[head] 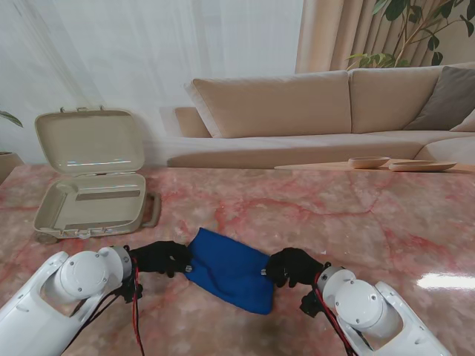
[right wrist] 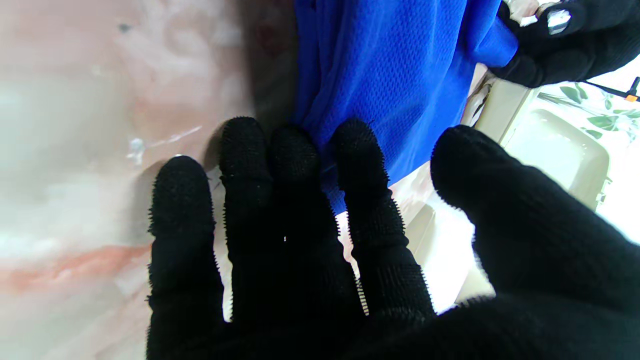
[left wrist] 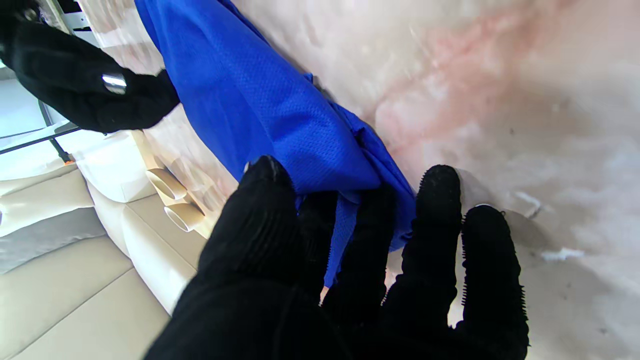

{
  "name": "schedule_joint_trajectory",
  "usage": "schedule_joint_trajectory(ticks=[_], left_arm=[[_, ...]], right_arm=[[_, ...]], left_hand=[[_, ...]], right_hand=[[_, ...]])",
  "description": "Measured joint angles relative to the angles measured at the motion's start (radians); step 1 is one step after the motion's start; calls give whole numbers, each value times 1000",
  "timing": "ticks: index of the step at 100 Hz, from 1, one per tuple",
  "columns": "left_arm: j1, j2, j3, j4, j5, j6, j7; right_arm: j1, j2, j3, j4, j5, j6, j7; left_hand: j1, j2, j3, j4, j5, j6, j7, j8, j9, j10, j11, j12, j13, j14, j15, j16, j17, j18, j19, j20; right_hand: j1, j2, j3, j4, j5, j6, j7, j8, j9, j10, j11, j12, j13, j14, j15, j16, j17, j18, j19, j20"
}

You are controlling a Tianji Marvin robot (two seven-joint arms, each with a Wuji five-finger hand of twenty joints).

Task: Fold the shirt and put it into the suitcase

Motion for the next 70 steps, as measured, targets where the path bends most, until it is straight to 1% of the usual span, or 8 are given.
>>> schedule_joint_trajectory(ticks=[8,11,29,37,52,53,54,70], left_arm=[[39,2,-15,-40,3,4,-3],[52,3,-19,-53,7,4,-4],[125,6,-41,-130,29,18,-7],[154,6,-49,-160,36,27,-6],[199,8,-65,-206,59,38,-8],[202,8,-66,-209,60,39,-9],[206,8,-67,-212,62,40,-9],[247,10,-84,-248,93,50,-16]], right_arm=[[9,0,3,6,-1,10,3],[12,1,4,9,-2,12,4],[29,3,7,22,-6,23,12],[31,3,10,23,-8,27,13],[33,3,16,25,-18,30,15],[34,3,16,26,-19,31,16],[34,3,16,26,-21,32,16],[50,3,17,32,-26,59,14]], left_hand=[[-29,0,-1,0,0,0,-1,0,0,5,0,0,0,0,0,0,0,0,0,0],[-30,10,-1,0,0,0,-4,0,0,7,0,0,0,0,0,0,0,0,0,0],[-30,11,-1,0,0,0,-35,-11,0,10,0,0,0,2,0,0,0,0,0,0],[-31,32,-1,0,0,0,-47,-11,6,11,0,0,0,2,0,0,0,0,0,0],[-40,32,-1,0,1,0,-61,-11,7,11,-1,0,0,3,0,0,0,0,1,0],[-42,36,-13,0,1,0,-61,-11,7,11,-1,0,0,3,0,0,0,0,1,0],[-42,41,-2,0,1,0,-61,-11,7,11,-1,-1,0,3,0,0,0,0,1,0],[-42,41,-2,0,1,0,-72,-12,7,11,-1,-1,0,4,0,0,0,0,1,0]], right_hand=[[0,0,0,0,0,-1,0,0,-2,-4,-3,0,0,-7,3,0,-2,-3,-1,0],[0,1,0,0,0,-1,0,0,-3,-5,-8,0,0,-11,4,0,-2,-5,-1,0],[0,1,0,0,0,-7,0,0,-4,-18,-13,0,0,-27,7,0,-11,-12,-1,0],[0,2,0,0,-4,-8,0,0,-4,-19,-14,0,0,-28,6,0,-11,-12,-1,0],[0,2,0,0,-4,-10,-2,0,-4,-25,-14,0,0,-35,6,0,-11,-13,-2,0],[0,2,0,0,-4,-10,-2,0,-4,-25,-14,0,0,-38,7,0,-11,-13,-2,0],[0,2,0,0,-4,-10,-2,0,-4,-26,-14,0,0,-39,9,0,-11,-14,-2,0],[0,2,0,0,-4,-10,-12,0,-4,-27,-20,0,0,-39,11,0,-12,-14,-2,0]])
